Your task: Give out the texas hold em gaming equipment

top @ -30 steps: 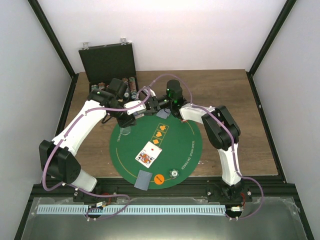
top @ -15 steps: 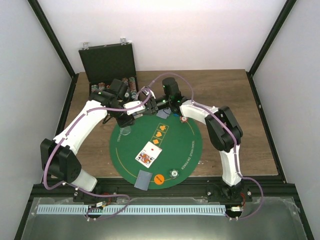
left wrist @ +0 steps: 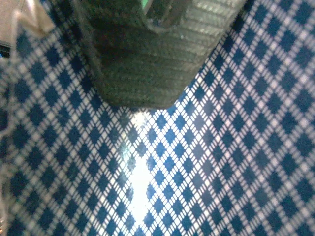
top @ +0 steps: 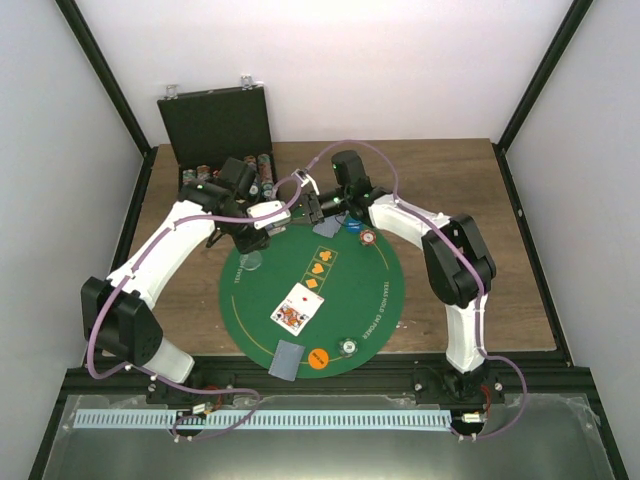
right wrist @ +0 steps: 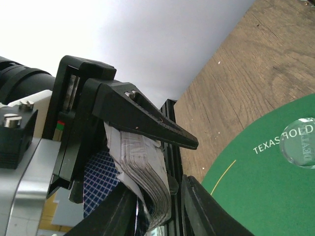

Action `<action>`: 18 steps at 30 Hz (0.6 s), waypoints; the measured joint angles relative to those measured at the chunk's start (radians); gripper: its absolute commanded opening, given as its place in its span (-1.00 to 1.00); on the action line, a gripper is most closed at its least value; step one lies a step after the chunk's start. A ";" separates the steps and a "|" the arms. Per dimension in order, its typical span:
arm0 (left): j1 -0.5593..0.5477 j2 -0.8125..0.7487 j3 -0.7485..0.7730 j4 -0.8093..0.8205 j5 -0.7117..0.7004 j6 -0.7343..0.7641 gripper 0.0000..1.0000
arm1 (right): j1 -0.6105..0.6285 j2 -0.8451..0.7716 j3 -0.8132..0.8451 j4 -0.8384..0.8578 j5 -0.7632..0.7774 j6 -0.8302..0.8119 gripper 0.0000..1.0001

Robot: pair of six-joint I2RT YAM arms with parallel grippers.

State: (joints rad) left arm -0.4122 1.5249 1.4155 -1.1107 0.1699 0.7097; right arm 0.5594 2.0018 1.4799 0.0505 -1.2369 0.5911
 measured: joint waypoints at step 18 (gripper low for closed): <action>0.006 0.000 -0.013 0.005 -0.004 0.000 -0.20 | -0.018 -0.019 0.040 -0.201 0.039 -0.128 -0.56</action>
State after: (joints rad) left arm -0.4057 1.5249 1.4029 -1.1057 0.1658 0.7101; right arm 0.5415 1.9831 1.5200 -0.1509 -1.1976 0.4633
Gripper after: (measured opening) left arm 0.403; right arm 0.198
